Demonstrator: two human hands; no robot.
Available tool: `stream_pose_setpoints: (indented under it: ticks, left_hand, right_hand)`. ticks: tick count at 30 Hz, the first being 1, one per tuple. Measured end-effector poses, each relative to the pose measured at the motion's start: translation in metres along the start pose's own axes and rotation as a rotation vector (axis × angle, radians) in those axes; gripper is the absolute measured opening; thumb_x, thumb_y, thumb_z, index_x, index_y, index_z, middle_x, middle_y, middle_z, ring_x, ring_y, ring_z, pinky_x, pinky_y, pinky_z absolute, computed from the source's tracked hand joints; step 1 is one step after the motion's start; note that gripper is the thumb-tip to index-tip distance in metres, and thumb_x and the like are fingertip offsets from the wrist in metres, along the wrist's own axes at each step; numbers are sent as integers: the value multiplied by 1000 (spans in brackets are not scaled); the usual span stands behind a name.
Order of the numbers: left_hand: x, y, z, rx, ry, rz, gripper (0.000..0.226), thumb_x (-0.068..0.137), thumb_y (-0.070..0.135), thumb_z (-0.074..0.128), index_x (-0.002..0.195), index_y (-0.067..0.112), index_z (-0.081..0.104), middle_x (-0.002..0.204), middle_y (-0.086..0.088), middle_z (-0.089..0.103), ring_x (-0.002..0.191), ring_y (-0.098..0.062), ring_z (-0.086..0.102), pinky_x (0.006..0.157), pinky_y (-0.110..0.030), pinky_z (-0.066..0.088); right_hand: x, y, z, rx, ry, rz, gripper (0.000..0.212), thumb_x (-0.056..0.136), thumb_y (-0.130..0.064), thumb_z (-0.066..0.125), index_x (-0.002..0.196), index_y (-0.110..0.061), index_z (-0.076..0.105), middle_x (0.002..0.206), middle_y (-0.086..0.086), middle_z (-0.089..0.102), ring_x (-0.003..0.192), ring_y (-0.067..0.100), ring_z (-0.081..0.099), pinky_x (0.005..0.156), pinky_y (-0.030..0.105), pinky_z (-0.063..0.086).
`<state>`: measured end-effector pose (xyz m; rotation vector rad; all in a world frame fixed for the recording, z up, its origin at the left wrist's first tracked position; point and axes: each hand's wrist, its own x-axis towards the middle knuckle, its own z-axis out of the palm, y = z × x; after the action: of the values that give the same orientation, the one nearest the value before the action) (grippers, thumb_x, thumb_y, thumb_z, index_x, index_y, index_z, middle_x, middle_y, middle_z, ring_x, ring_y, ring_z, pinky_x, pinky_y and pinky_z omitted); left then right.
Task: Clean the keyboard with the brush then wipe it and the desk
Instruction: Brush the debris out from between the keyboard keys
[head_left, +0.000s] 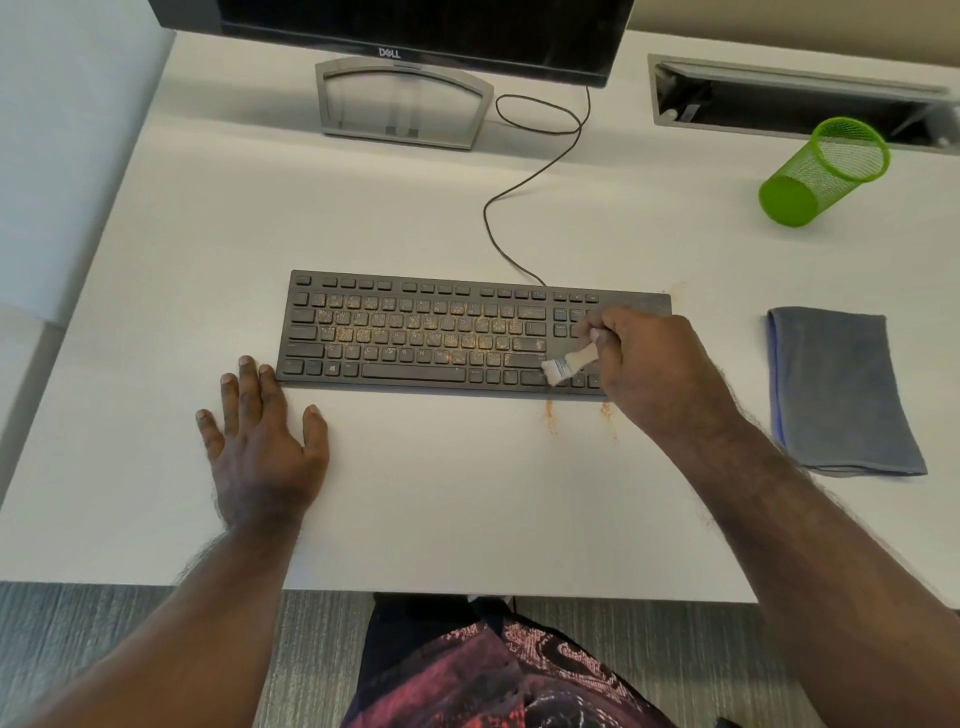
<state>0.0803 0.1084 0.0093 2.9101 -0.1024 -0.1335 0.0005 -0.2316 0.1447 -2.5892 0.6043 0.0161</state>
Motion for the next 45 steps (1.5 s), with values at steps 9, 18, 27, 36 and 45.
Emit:
stream_pose_setpoints:
  ticks: [9, 18, 27, 36, 45]
  left_hand:
    - [0, 0, 0, 0, 2, 1, 80, 94, 51, 25, 162, 8, 20, 172, -5, 8, 158, -24, 4, 127, -51, 0]
    - [0, -1, 1, 4, 7, 5, 80, 94, 51, 25, 162, 8, 21, 172, -5, 9, 158, -24, 5, 127, -51, 1]
    - [0, 0, 1, 1, 11, 5, 79, 95, 48, 27, 162, 8, 20, 172, -6, 10, 158, -24, 5, 127, -52, 2]
    - [0, 0, 1, 2, 17, 9, 79, 95, 49, 27, 162, 8, 19, 171, -6, 10, 158, -25, 6, 127, -52, 1]
    - [0, 1, 0, -1, 9, 9, 79, 95, 50, 26, 162, 8, 19, 172, -6, 9, 158, -24, 5, 127, -52, 1]
  right_hand:
    - [8, -8, 6, 41, -57, -188, 23, 97, -14, 55, 103, -30, 70, 96, -15, 69, 82, 12, 63, 69, 30, 52]
    - [17, 0, -4, 119, 94, -57, 22, 99, -18, 50, 98, -28, 70, 90, -6, 68, 76, 11, 62, 64, 28, 49]
    - [13, -3, -5, 62, 11, 23, 22, 100, -14, 50, 100, -23, 71, 84, -6, 64, 65, 5, 57, 51, 16, 41]
    - [6, -1, -4, 30, 12, 30, 21, 100, -18, 49, 99, -24, 69, 85, -4, 68, 58, 7, 54, 53, 25, 46]
    - [-2, 2, -1, 29, 8, -19, 20, 99, -15, 52, 100, -22, 70, 76, -7, 64, 53, 3, 51, 47, 22, 39]
